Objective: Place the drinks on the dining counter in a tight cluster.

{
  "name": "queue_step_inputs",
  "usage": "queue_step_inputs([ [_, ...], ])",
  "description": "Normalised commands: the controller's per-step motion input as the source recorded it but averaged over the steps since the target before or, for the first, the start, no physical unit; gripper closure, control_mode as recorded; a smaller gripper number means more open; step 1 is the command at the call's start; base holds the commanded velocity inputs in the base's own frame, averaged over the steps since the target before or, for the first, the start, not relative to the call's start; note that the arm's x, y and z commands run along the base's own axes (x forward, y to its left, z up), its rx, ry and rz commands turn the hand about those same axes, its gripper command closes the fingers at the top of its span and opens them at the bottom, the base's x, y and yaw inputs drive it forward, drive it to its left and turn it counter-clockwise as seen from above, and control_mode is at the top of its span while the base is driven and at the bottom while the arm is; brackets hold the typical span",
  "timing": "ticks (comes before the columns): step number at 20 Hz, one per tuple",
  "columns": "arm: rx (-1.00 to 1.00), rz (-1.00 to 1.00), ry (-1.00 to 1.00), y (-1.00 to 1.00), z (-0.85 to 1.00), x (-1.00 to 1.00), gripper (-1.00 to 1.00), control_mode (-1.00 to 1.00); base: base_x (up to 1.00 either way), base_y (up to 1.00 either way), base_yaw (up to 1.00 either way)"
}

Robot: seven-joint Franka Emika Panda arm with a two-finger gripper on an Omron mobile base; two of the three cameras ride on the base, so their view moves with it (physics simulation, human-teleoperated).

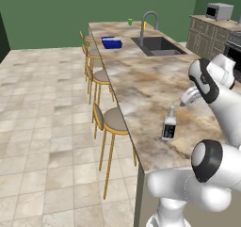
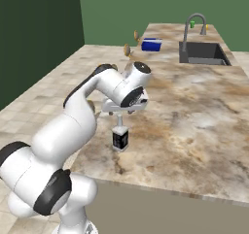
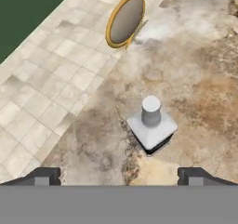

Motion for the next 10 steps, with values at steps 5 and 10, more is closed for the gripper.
queue_step_inputs([
  [5, -0.10, -0.50, 0.30, 0.00, 0.10, -0.03, -1.00, -1.00, 0.00, 0.00, 0.00],
  [10, -0.06, -0.34, 0.04, 0.28, 0.00, -0.44, -1.00, -1.00, 0.00, 0.00, 0.00],
])
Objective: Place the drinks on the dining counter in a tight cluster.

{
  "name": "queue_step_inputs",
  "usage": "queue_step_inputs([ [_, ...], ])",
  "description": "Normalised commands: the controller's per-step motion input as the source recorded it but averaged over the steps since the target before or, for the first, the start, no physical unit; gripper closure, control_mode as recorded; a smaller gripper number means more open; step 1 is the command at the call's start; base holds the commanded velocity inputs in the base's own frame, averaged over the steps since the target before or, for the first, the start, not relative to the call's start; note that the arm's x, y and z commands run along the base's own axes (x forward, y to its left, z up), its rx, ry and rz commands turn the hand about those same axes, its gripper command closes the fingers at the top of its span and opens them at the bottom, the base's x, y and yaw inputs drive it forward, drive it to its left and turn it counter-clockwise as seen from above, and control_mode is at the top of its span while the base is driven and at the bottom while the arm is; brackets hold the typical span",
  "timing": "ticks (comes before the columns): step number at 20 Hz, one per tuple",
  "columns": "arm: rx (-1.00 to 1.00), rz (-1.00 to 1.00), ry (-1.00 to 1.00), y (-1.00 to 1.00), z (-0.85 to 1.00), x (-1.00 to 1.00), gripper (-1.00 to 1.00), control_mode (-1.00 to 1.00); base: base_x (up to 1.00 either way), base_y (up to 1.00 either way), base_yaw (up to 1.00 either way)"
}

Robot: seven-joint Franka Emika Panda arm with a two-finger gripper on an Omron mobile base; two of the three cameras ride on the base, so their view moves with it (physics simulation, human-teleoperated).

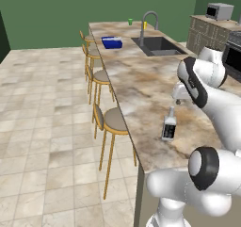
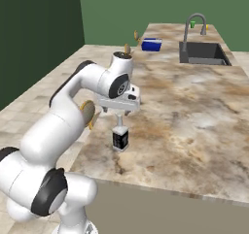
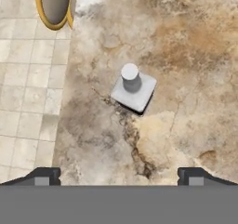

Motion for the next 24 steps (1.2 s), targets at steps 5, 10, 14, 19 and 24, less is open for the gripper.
queue_step_inputs([
  [5, -0.01, -0.08, -0.12, 0.13, 0.01, -0.73, -1.00, -1.00, 0.00, 0.00, 0.00],
  [10, 0.00, -0.09, -0.17, 0.03, 0.05, -0.83, -1.00, -1.00, 0.00, 0.00, 0.00],
  [14, -0.01, -0.19, -0.07, 0.17, 0.21, -0.59, -1.00, -1.00, 0.00, 0.00, 0.00],
  [19, -0.03, -0.19, -0.03, 0.01, 0.09, -0.30, -1.00, -1.00, 0.00, 0.00, 0.00],
  [24, -0.03, -0.11, 0.00, 0.00, 0.06, -0.10, -1.00, -1.00, 0.00, 0.00, 0.00],
])
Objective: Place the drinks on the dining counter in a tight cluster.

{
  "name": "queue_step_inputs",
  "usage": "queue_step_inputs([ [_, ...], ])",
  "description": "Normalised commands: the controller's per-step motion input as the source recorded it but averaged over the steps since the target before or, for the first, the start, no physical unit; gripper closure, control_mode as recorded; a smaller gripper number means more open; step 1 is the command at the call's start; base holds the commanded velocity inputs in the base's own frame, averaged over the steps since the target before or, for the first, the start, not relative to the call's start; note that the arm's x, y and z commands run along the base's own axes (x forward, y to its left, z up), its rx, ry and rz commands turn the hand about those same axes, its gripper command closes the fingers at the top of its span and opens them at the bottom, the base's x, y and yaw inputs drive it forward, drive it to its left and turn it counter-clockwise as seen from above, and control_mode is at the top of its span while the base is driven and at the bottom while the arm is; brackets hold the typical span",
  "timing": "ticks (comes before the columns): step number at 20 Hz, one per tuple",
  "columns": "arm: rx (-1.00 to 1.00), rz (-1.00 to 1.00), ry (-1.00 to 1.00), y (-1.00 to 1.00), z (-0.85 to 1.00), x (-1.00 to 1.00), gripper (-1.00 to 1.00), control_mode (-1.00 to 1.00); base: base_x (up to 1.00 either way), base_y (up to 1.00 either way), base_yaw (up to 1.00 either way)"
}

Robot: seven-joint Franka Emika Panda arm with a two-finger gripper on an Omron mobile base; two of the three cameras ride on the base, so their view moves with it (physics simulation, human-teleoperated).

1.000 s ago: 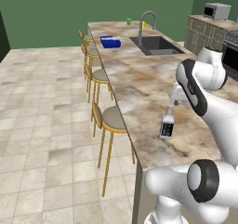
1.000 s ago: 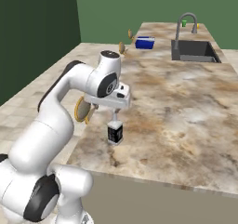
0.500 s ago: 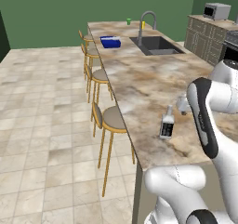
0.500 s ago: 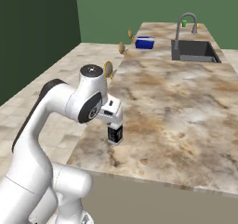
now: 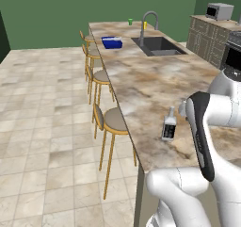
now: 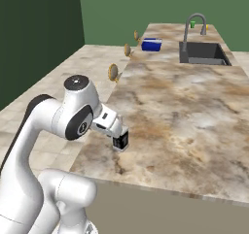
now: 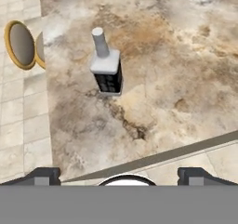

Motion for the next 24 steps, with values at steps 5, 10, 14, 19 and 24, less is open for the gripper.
queue_step_inputs([
  [5, 0.00, 0.00, 0.00, 0.00, 0.00, 0.00, -1.00, -1.00, 0.00, 0.00, 0.00],
  [10, 0.00, 0.00, 0.00, 0.00, 0.00, 0.00, -1.00, 1.00, -0.58, -0.43, -0.16],
  [14, 0.00, 0.00, 0.00, 0.00, 0.00, 0.00, -1.00, 1.00, -1.00, -0.76, -0.29],
  [19, 0.00, 0.00, 0.00, 0.00, 0.00, 0.00, -1.00, 1.00, -0.52, -0.65, -0.46],
  [24, 0.00, 0.00, 0.00, 0.00, 0.00, 0.00, -1.00, 1.00, 0.02, 0.00, -0.98],
])
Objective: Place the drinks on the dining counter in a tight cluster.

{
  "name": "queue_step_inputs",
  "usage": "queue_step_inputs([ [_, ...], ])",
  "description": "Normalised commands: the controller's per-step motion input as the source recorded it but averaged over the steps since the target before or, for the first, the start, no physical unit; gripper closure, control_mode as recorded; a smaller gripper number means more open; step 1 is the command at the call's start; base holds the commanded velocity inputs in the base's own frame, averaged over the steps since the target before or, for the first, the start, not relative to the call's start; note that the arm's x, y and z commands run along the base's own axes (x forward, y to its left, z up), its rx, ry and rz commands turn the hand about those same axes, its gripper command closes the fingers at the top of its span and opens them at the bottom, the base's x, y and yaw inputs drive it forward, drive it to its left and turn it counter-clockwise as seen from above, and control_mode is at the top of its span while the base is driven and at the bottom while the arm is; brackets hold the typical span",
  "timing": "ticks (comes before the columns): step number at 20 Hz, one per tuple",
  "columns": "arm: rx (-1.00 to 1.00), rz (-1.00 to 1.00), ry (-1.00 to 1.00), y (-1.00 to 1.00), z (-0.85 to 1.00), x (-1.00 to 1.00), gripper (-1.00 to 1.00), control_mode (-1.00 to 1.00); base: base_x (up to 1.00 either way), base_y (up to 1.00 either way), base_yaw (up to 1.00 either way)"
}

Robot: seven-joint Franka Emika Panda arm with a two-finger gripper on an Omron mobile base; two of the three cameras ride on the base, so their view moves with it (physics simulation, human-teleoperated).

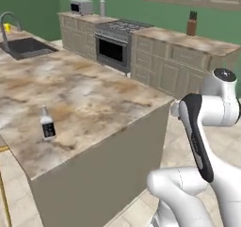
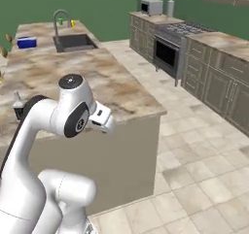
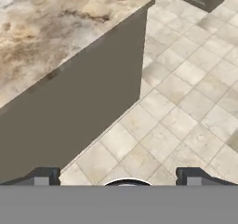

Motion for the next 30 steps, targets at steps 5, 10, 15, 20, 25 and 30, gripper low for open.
queue_step_inputs([
  [5, 0.00, 0.00, 0.00, 0.00, 0.00, 0.00, -1.00, 1.00, 0.00, 0.00, -1.00],
  [10, 0.00, 0.00, 0.00, 0.00, 0.00, 0.00, -1.00, 1.00, 0.00, 0.00, -1.00],
  [15, 0.00, 0.00, 0.00, 0.00, 0.00, 0.00, -1.00, 1.00, 0.03, 0.01, -1.00],
  [20, 0.00, 0.00, 0.00, 0.00, 0.00, 0.00, -1.00, 1.00, 0.15, 0.27, -0.90],
  [25, 0.00, 0.00, 0.00, 0.00, 0.00, 0.00, -1.00, 1.00, 0.33, 0.62, -0.32],
  [30, 0.00, 0.00, 0.00, 0.00, 0.00, 0.00, -1.00, 1.00, 0.49, 0.05, -0.63],
])
